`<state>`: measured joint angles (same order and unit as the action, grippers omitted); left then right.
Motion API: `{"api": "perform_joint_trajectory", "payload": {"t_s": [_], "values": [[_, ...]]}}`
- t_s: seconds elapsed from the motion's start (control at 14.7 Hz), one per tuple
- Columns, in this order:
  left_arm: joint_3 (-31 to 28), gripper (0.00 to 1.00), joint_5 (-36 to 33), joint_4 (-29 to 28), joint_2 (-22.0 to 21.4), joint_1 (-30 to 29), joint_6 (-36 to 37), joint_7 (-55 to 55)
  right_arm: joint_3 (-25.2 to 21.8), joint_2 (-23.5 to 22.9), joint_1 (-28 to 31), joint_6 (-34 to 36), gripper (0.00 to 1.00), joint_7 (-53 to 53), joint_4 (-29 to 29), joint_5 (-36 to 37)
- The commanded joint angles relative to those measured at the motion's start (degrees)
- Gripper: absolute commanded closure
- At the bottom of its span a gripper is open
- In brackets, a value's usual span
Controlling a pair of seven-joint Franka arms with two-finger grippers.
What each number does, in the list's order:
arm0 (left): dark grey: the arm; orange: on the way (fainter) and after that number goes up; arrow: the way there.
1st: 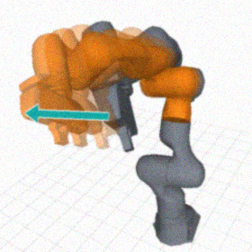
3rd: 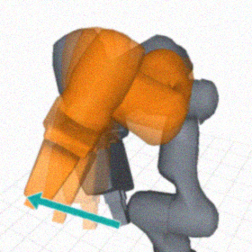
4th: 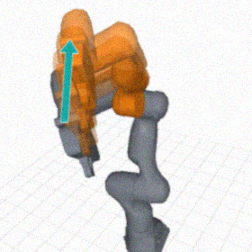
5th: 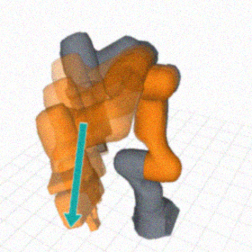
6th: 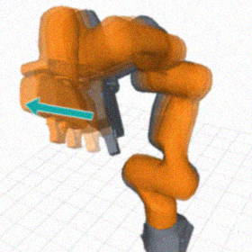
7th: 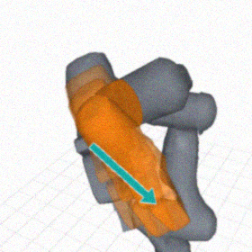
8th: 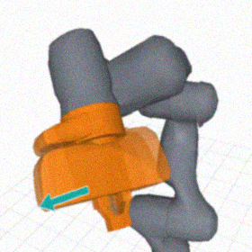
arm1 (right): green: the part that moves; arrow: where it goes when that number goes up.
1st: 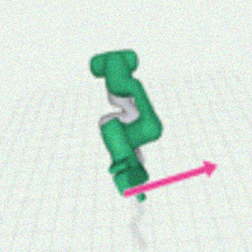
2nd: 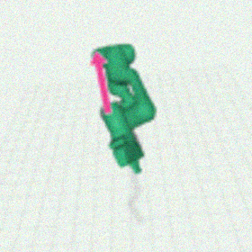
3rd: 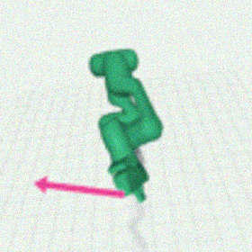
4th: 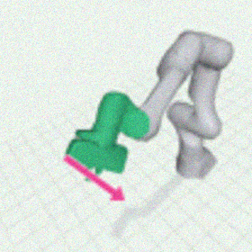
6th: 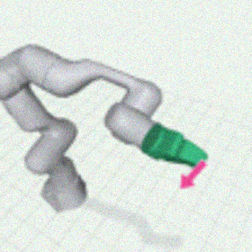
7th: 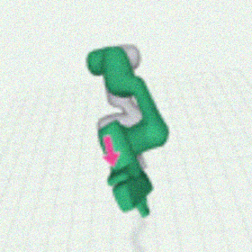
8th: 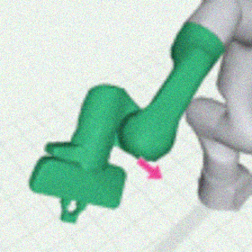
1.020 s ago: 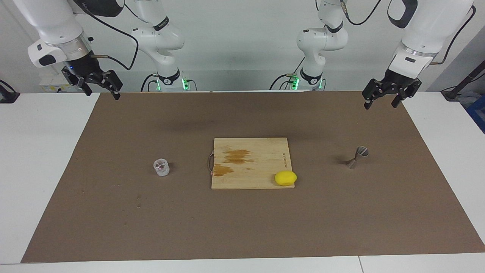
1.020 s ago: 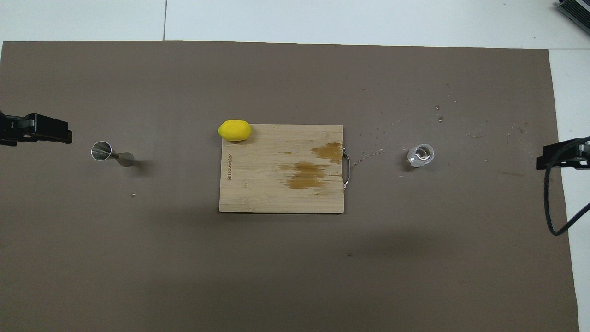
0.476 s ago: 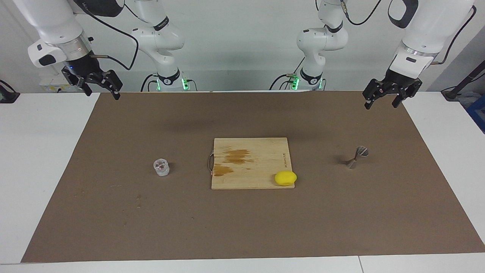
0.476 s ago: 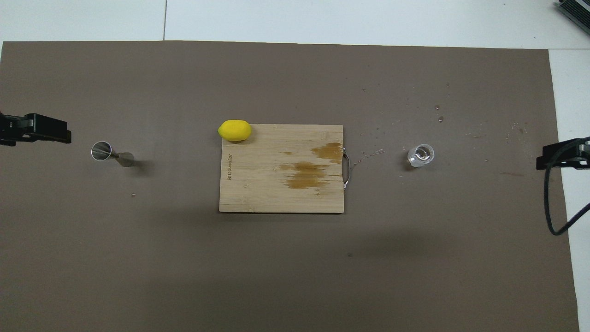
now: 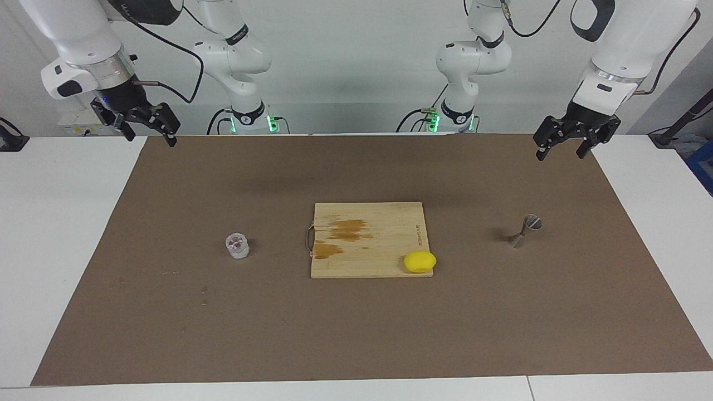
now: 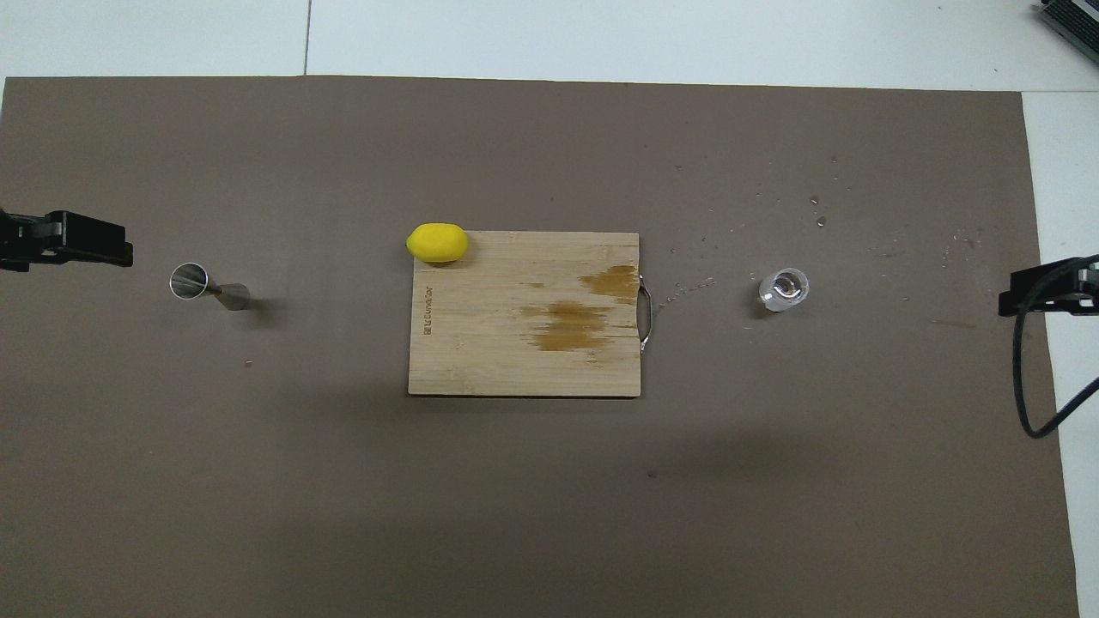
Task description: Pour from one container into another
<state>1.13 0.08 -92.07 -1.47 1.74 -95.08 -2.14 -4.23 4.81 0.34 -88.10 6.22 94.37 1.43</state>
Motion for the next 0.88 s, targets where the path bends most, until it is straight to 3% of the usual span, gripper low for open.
{"api": "perform_joint_trajectory", "payload": {"t_s": [0.0,0.82], "values": [[0.28,0.0,0.63,-2.49,-1.78,-0.77,-0.81,0.38,0.18,1.43,0.36,-0.41,0.0,-0.15,1.52,-0.11],[0.28,0.0,0.8,-4.52,-2.75,-3.31,-1.16,1.78,0.18,1.43,0.71,-0.32,0.0,-0.07,1.61,-0.11]]}}
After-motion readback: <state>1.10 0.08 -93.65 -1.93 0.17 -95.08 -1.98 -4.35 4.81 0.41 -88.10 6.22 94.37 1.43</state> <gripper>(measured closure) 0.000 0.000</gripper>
